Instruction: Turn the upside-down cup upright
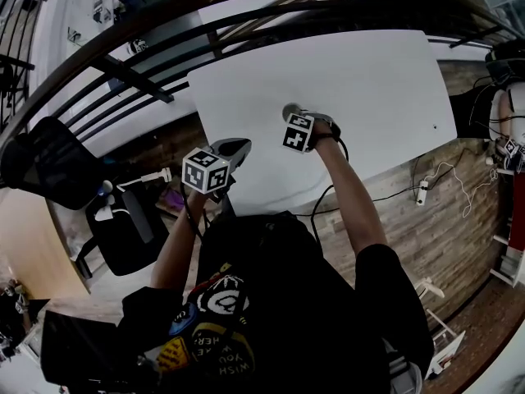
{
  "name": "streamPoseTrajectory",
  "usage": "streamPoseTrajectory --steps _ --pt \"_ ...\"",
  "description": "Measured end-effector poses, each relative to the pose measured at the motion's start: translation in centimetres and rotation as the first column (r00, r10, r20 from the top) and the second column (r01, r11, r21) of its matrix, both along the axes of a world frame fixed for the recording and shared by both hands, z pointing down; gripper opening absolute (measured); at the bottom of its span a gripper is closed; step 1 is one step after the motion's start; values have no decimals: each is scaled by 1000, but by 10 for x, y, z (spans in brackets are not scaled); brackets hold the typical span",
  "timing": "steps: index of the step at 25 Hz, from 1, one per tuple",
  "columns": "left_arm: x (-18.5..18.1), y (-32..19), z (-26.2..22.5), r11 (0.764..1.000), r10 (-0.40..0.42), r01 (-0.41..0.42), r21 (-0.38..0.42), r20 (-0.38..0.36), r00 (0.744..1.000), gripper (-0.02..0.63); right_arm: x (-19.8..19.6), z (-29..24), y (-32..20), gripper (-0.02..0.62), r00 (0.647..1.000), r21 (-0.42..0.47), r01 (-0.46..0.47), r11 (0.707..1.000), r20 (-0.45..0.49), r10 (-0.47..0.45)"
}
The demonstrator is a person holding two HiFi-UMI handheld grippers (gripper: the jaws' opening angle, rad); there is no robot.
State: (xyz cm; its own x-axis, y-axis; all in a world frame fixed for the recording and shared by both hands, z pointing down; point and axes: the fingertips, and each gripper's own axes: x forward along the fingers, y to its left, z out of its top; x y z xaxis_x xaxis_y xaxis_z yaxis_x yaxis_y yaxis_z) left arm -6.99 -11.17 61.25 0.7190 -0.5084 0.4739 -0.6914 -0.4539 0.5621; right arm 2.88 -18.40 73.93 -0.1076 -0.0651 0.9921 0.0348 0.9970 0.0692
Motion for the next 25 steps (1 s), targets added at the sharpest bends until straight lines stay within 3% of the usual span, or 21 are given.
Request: streamPoseTrajectory --steps 3,5,6,7,8,9,10,12,13,14,15,18,19,21,25 --pt "-4 1 -4 1000 6 -6 5 2 1000 5 2 -21 -1 41 993 15 -88 996 79 87" --pt "-4 2 -8 1000 18 -18 18 4 1000 5 5 -40 -5 32 970 50 -186 981 172 175" --pt "-4 2 -11 999 24 -25 29 7 1000 5 8 -52 -7 4 941 60 -261 963 240 240" --pt "-3 2 -15 999 28 -29 44 12 1000 5 12 -65 -9 3 887 45 -359 932 326 326" --pt "-3 1 -20 998 27 -28 62 17 999 5 17 -80 -8 3 798 -6 -470 883 426 427" --pt "-3 -1 -27 996 21 -23 83 19 1000 5 21 -97 -5 3 667 -94 -573 814 523 530" --pt "-2 -3 -34 994 14 -15 108 17 1000 5 26 -117 1 3 507 -202 -649 734 605 615" --pt "4 -3 -49 988 8 -9 155 7 1000 5 38 -156 21 2 178 -410 -697 588 696 696" --pt "8 -1 -54 985 11 -12 174 5 1000 5 43 -170 35 0 55 -479 -690 542 712 700" --pt "12 2 -58 982 16 -17 188 6 1000 5 48 -180 50 -3 -16 -511 -686 517 722 692" --pt "16 4 -59 980 20 -21 196 7 1000 5 52 -183 65 -3 -37 -508 -696 507 731 682" --pt "31 17 -64 981 27 -25 194 -10 1000 5 58 -176 109 -3 23 -426 -753 501 745 667" --pt "36 24 -66 979 35 -33 200 -5 999 5 58 -176 123 -3 28 -412 -760 503 752 658" --pt "47 40 -70 973 54 -59 224 28 998 5 56 -181 149 -3 -3 -421 -756 501 768 641" --pt "68 81 -83 963 65 -82 258 71 995 5 55 -198 196 -3 -117 -493 -728 477 774 622"
